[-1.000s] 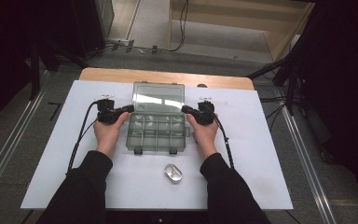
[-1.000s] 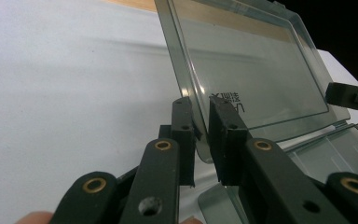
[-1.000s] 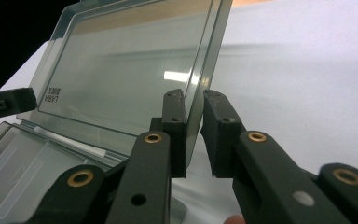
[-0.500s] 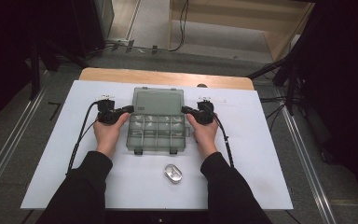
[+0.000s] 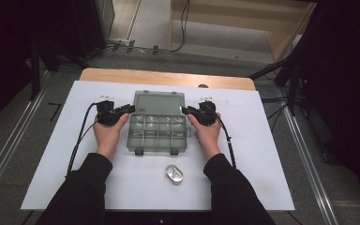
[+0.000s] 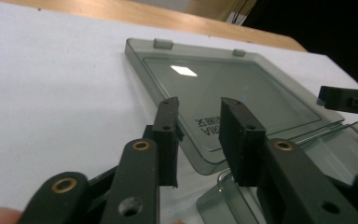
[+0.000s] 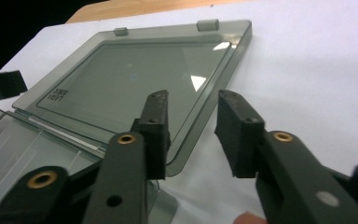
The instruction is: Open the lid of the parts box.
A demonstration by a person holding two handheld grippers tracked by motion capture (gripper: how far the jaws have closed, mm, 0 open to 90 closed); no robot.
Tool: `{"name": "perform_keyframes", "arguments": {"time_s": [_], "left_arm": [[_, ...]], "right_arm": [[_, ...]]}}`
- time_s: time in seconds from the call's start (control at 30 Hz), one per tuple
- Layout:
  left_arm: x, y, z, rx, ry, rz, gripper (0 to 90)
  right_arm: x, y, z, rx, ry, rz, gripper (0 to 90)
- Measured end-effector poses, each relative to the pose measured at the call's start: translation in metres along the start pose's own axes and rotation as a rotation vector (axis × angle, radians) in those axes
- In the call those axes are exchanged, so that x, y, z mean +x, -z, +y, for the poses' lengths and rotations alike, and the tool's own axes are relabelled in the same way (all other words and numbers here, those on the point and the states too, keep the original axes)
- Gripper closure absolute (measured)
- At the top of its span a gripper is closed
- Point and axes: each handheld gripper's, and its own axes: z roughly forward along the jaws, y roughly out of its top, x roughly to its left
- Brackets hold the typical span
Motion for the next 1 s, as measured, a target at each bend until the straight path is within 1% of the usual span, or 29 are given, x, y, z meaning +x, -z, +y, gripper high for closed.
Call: {"name": "perform_keyframes", "arguments": {"time_s": [0.07, 0.1, 0.17, 0.23, 0.27, 0.3, 0.33, 0.4, 0.47, 0.53, 0.57, 0.6, 0.63, 0.7, 0.8, 0.83, 0.9, 0.93, 1.0], "left_arm": [[0.0, 0.003, 0.0, -0.01, -0.011, -0.005, 62.5], [-0.001, 0.003, 0.0, -0.015, -0.016, -0.012, 59.9], [-0.002, 0.005, 0.0, -0.013, -0.029, -0.015, 55.2], [-0.003, 0.006, 0.001, -0.009, -0.043, -0.01, 49.0], [-0.004, 0.008, 0.001, -0.01, -0.04, -0.018, 46.9], [-0.005, 0.009, 0.002, -0.014, -0.037, -0.028, 45.1], [-0.007, 0.011, 0.003, -0.017, -0.043, -0.029, 43.1], [-0.011, 0.015, 0.004, -0.021, -0.061, -0.042, 38.9], [-0.015, 0.019, 0.006, -0.024, -0.079, -0.045, 35.3], [-0.017, 0.024, 0.007, -0.033, -0.094, -0.053, 31.1], [-0.018, 0.026, 0.006, -0.038, -0.099, -0.059, 30.9], [-0.018, 0.029, 0.006, -0.044, -0.106, -0.064, 30.8], [-0.019, 0.031, 0.005, -0.05, -0.111, -0.071, 30.8], [-0.02, 0.035, 0.004, -0.058, -0.12, -0.067, 30.4], [-0.021, 0.039, 0.001, -0.048, -0.134, -0.077, 26.5], [-0.021, 0.041, -0.001, -0.044, -0.138, -0.076, 23.2], [-0.022, 0.044, -0.003, -0.049, -0.14, -0.081, 23.0], [-0.022, 0.046, -0.004, -0.053, -0.149, -0.08, 23.0], [-0.022, 0.049, -0.006, -0.055, -0.153, -0.087, 19.5]], "right_arm": [[0.001, 0.003, 0.001, -0.021, 0.039, 0.007, 57.9], [0.002, 0.005, 0.002, -0.025, 0.058, -0.005, 57.7], [0.003, 0.007, 0.002, -0.047, 0.109, 0.002, 57.2], [0.005, 0.01, 0.002, -0.064, 0.162, -0.008, 54.4], [0.006, 0.012, 0.003, -0.066, 0.173, -0.008, 52.1], [0.007, 0.015, 0.002, -0.074, 0.177, -0.008, 50.9], [0.007, 0.017, 0.002, -0.08, 0.176, -0.002, 49.8], [0.008, 0.023, 0.002, -0.082, 0.177, 0.021, 46.2], [0.01, 0.029, 0.001, -0.087, 0.195, 0.03, 42.3], [0.014, 0.033, 0.0, -0.081, 0.187, 0.042, 36.3], [0.015, 0.035, -0.001, -0.078, 0.188, 0.05, 33.4], [0.016, 0.038, -0.001, -0.077, 0.196, 0.064, 31.0], [0.018, 0.04, -0.002, -0.077, 0.206, 0.062, 29.2], [0.021, 0.044, -0.004, -0.082, 0.233, 0.06, 25.0], [0.025, 0.049, -0.006, -0.082, 0.261, 0.073, 16.7], [0.025, 0.05, -0.007, -0.082, 0.264, 0.08, 14.4], [0.027, 0.054, -0.008, -0.085, 0.273, 0.097, 12.6], [0.027, 0.055, -0.009, -0.085, 0.274, 0.1, 10.6], [0.029, 0.059, -0.01, -0.085, 0.29, 0.097, 9.7]]}}
